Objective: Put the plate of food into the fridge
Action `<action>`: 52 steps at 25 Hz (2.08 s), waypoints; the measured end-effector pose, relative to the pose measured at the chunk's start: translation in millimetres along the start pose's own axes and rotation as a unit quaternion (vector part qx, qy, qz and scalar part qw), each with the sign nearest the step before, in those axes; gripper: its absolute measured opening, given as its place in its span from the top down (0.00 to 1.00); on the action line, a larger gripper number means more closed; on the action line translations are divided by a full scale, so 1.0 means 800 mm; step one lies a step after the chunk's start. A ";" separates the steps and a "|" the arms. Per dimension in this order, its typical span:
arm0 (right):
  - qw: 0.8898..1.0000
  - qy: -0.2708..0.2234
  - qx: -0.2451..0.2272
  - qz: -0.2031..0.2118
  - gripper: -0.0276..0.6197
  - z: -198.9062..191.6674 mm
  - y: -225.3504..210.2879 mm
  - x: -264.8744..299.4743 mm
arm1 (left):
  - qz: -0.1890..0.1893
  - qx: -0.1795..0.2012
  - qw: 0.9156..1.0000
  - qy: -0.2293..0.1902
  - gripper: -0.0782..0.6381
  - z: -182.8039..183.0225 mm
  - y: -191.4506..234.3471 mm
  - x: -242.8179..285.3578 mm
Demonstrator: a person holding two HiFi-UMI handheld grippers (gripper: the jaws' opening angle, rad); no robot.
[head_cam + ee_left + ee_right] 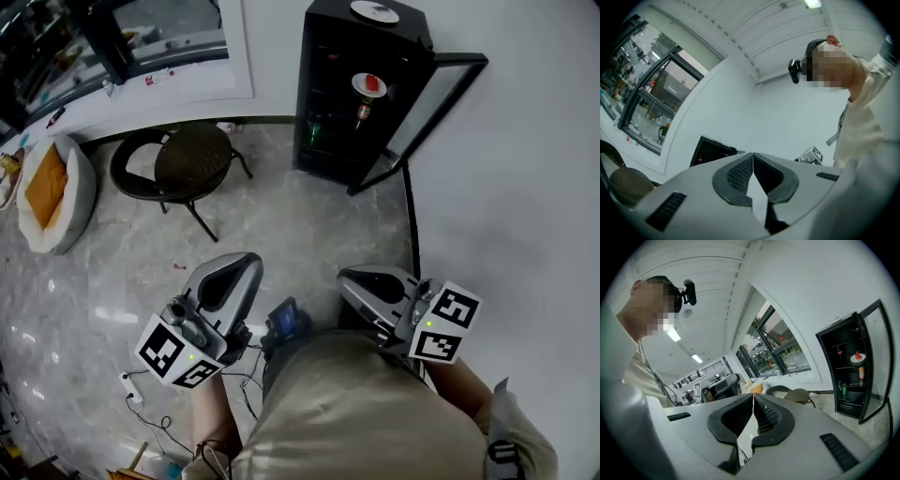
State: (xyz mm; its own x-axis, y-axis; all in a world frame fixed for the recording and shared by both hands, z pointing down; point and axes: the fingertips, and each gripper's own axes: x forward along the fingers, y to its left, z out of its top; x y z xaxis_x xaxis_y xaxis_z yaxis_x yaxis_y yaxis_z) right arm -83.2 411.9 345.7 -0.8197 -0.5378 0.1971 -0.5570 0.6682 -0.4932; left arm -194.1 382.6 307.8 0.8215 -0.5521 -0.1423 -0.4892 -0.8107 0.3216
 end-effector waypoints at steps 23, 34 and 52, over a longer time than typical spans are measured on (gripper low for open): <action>0.998 0.015 0.018 0.051 0.92 0.074 -0.182 -0.014 | -0.029 -0.025 0.998 0.058 0.88 -0.015 0.004 0.211; 0.997 0.006 0.016 0.076 0.92 0.121 -0.269 -0.044 | 0.016 -0.014 0.997 0.077 0.88 -0.020 0.018 0.306; 0.997 0.018 0.050 0.060 0.92 0.137 -0.365 -0.042 | 0.031 -0.023 0.992 0.124 0.88 -0.050 0.062 0.383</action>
State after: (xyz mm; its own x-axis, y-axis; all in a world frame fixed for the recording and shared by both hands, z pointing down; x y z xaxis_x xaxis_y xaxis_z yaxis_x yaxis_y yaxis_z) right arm 121.5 178.4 390.7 -0.8851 -0.4365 0.1615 -0.4399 0.6710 -0.5969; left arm 44.7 181.1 317.3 0.8399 -0.5312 0.1117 -0.5318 -0.7639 0.3657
